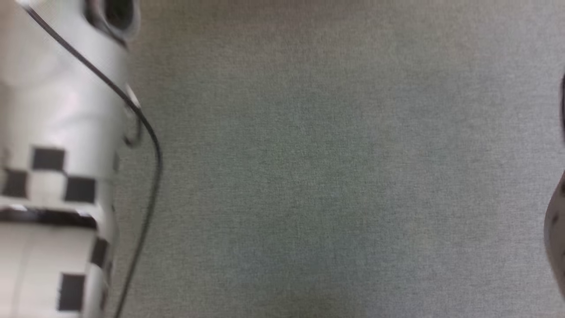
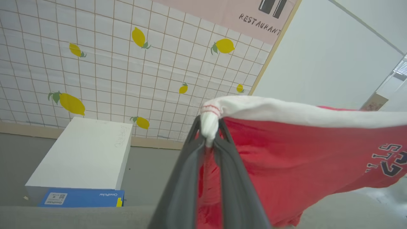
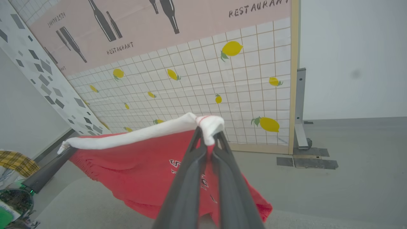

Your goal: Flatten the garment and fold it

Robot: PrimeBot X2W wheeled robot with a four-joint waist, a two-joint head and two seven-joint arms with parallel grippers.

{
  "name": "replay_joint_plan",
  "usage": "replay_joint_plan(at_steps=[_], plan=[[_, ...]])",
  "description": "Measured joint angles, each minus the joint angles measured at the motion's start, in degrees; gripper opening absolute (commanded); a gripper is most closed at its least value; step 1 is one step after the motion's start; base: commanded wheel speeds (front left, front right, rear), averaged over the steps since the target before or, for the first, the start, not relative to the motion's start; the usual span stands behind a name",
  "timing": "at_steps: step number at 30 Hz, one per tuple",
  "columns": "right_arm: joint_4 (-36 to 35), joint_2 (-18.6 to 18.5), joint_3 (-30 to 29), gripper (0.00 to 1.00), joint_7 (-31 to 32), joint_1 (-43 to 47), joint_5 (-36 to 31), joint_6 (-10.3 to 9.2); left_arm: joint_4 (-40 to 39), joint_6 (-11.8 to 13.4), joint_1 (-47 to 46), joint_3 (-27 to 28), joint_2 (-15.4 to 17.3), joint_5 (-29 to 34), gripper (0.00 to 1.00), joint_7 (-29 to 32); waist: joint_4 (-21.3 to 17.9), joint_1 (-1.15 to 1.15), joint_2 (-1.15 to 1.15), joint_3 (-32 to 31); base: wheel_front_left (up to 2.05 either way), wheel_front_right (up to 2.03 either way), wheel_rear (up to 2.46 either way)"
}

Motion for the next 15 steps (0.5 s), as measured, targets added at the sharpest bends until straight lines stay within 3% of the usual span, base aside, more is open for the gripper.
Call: replay_joint_plan(at_steps=[8,15], plan=[[-9.99,-1.97,3.65,0.00,0.38,24.88,8.92,-0.01,-5.86,-0.05,19.80,-7.86,-0.10,-8.35,0.00,-3.13,0.96,0.00,0.00,-7.43,0.00,0.00,0.00],[-18.15,-2.56,4.09,0.00,1.47,49.65,11.88,-0.01,-11.63,-0.05,39.60,-13.03,0.90,-14.30,0.00,-3.55,1.80,-0.01,0.00,-15.56,0.00,0.00,0.00]])
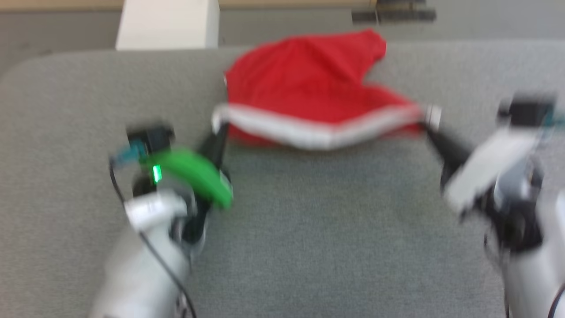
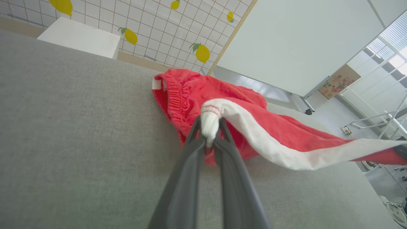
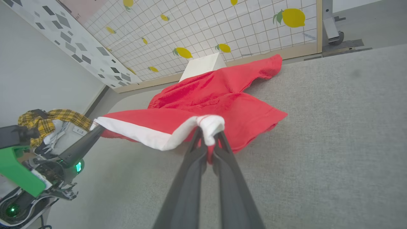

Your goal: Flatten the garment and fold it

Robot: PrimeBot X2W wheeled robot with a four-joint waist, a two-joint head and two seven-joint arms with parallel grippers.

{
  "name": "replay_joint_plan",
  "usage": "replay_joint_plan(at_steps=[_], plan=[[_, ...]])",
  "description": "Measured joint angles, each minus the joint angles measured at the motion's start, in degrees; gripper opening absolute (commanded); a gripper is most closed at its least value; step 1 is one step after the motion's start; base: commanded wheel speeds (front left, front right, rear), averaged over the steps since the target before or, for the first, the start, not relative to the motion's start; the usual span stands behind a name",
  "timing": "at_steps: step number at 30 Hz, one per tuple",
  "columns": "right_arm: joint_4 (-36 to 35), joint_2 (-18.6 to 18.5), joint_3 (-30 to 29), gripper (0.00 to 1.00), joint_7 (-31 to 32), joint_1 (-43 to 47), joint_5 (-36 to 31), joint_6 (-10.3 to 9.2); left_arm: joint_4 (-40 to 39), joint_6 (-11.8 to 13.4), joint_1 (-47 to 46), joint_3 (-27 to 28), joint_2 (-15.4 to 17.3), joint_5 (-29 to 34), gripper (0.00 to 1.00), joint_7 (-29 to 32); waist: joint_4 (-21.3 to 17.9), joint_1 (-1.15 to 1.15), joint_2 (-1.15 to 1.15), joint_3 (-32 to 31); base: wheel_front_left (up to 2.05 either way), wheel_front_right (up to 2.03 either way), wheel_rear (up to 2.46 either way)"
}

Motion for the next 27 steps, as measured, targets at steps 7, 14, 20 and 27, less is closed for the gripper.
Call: replay_joint_plan(at_steps=[7,14,20,27], plan=[[-4.63,0.53,-0.23,0.00,1.37,21.19,0.37,0.00,-2.85,1.49,15.50,-2.18,1.12,-0.31,0.00,-0.56,0.78,0.00,0.00,-6.71,0.00,0.00,0.00],[-9.27,1.85,-1.57,0.00,7.67,32.84,0.99,0.00,-7.81,6.01,24.85,-2.44,3.45,-0.63,0.00,1.31,0.90,0.00,0.00,-10.51,0.00,0.00,0.00],[-13.43,3.12,-3.90,0.00,17.71,37.28,2.38,0.00,-13.25,9.64,30.28,-1.59,5.54,-2.94,0.00,4.25,0.02,0.00,0.00,-10.71,0.00,0.00,0.00],[-16.97,4.31,-7.31,0.00,18.79,32.60,-0.37,0.00,-19.17,11.16,31.54,0.73,6.10,-4.33,0.00,4.56,-0.24,0.00,0.00,-9.91,0.00,0.00,0.00]])
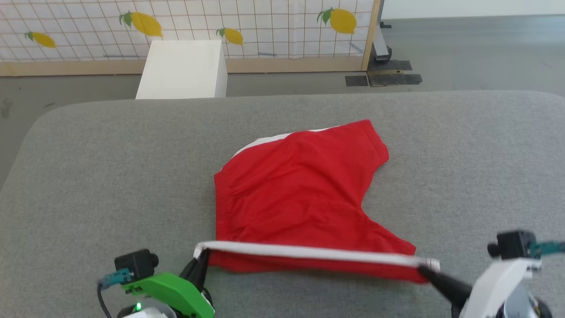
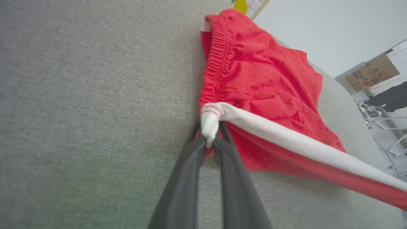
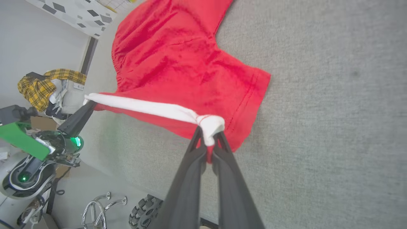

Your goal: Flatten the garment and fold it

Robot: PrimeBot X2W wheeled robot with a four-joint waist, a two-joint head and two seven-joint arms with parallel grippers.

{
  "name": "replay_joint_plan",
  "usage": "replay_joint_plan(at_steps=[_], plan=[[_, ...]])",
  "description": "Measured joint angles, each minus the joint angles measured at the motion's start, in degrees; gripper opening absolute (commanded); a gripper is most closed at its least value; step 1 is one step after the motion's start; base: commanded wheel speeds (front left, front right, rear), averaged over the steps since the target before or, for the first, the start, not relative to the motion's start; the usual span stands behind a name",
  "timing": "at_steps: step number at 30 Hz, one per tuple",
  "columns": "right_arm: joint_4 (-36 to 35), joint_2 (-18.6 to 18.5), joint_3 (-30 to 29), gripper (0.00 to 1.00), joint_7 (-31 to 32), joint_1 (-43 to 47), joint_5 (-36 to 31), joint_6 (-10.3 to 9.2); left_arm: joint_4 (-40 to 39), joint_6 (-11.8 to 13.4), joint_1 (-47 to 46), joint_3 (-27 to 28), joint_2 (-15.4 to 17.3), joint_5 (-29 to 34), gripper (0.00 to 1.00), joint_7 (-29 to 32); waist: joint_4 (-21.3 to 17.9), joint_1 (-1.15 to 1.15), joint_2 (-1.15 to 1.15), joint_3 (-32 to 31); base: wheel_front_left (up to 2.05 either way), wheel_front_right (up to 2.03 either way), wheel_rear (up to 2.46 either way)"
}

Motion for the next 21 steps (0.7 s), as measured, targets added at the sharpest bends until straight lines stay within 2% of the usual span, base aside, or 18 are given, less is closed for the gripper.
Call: replay_joint_plan(at_steps=[5,9,15,21], plan=[[1.80,0.55,-1.10,0.00,-1.27,-9.23,-1.87,0.01,-1.55,0.65,-3.05,0.99,-0.12,-1.24,0.00,0.75,0.12,0.00,0.00,1.57,0.00,0.00,0.00],[5.12,0.90,-2.85,0.00,-3.47,-17.29,-2.89,0.00,-1.47,0.55,-10.18,0.76,-0.44,-1.18,0.00,2.45,0.69,0.00,0.00,3.99,0.00,0.00,0.00],[11.27,0.08,-2.92,0.00,-5.61,-28.74,-5.94,0.00,2.91,-0.52,-21.14,0.45,-1.07,-0.57,0.00,4.71,1.89,0.00,0.00,9.20,0.00,0.00,0.00],[18.73,-0.25,-1.83,0.00,-7.09,-39.34,-8.57,0.00,7.73,-1.36,-28.14,0.51,-1.78,-0.13,0.00,5.87,2.78,0.01,0.00,14.78,0.00,0.00,0.00]])
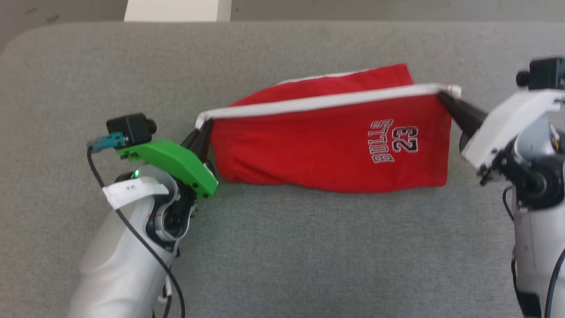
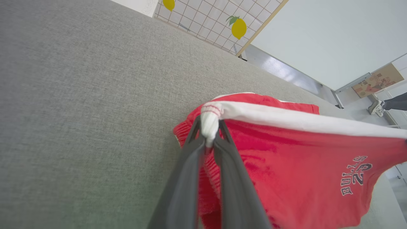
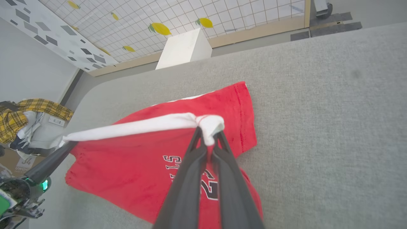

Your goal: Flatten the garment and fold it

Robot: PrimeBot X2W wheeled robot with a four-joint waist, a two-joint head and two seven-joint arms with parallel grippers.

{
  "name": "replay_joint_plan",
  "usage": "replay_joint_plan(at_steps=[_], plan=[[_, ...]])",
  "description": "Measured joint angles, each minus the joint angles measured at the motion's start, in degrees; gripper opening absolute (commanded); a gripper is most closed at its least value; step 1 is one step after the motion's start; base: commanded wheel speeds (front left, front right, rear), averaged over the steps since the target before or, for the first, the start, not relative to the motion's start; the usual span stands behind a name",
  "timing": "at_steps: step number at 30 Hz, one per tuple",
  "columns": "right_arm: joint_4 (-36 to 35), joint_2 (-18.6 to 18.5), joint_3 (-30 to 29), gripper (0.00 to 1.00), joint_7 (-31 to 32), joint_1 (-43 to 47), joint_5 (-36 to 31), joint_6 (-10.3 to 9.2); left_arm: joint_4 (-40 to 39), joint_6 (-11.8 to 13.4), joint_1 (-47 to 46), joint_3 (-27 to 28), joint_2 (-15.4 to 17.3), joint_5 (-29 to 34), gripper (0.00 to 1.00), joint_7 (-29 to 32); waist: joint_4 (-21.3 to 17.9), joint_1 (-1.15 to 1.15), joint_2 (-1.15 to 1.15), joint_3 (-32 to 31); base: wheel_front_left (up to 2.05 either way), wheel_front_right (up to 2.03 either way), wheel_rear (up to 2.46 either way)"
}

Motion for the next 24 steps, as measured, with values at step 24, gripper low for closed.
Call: replay_joint_plan(at_steps=[24], plan=[[27.20,0.92,0.45,0.00,-3.39,-25.81,-15.61,0.01,5.35,-3.16,-11.66,-0.57,-2.45,0.92,0.00,-1.12,4.09,0.00,0.00,14.58,0.00,0.00,0.00]])
